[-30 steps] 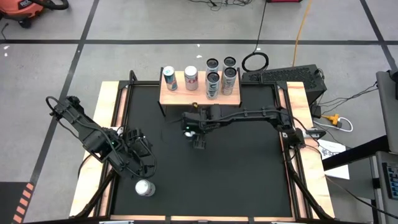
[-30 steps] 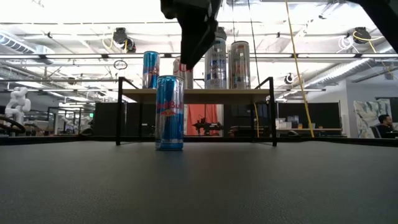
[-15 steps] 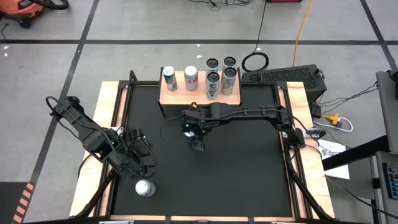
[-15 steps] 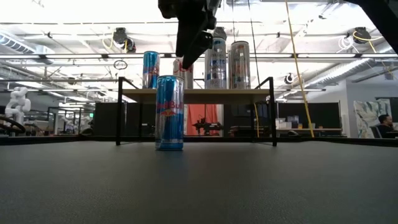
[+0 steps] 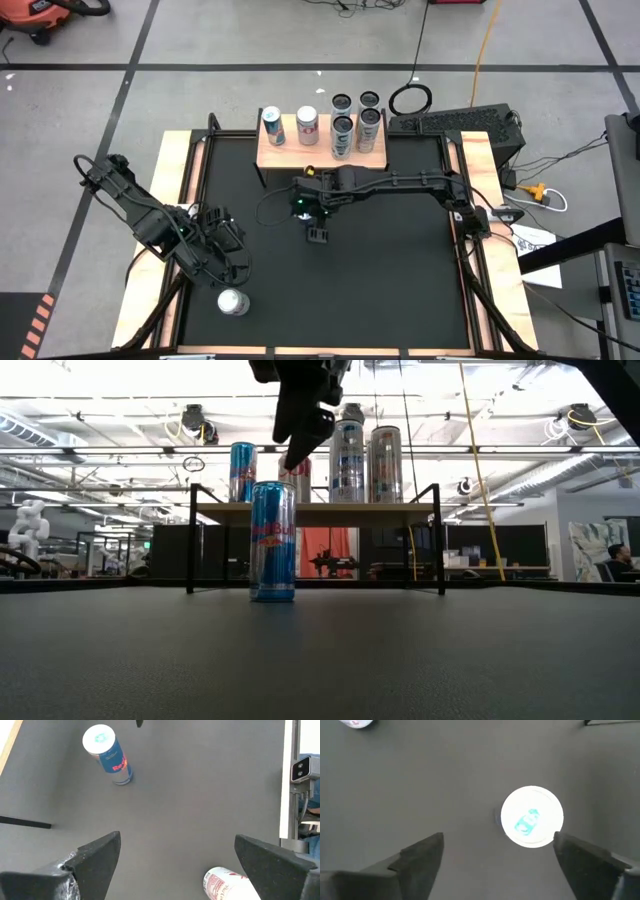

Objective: Place canned beverage on shelf
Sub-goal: Put the blue soda can on the shelf aligned with the other blue soda can

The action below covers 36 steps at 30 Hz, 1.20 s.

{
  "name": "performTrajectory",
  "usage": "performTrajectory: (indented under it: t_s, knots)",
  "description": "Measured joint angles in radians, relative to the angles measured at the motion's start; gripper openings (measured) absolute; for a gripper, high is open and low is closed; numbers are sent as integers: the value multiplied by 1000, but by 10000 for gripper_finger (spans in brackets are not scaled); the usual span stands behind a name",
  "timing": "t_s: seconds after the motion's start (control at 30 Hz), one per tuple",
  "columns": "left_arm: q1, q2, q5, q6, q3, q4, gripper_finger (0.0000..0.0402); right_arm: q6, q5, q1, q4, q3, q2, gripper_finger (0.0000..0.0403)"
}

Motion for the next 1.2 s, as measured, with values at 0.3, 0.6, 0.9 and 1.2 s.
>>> performTrajectory:
  t_s: [0.3, 0.6, 0.9, 1.2]
  knots:
    - [0, 0, 0, -1, 0, 0, 393, -79, 7, 0, 4, 0, 7, 386]
    - [0, 0, 0, 0, 0, -1, 393, -90, 7, -19, 14, 0, 53, 381]
    - [0, 0, 0, 1, 0, -3, 393, -101, 16, -34, 41, 2, 77, 380]
    - [0, 0, 0, 2, 0, -4, 393, -77, -1, -25, -14, 2, 63, 380]
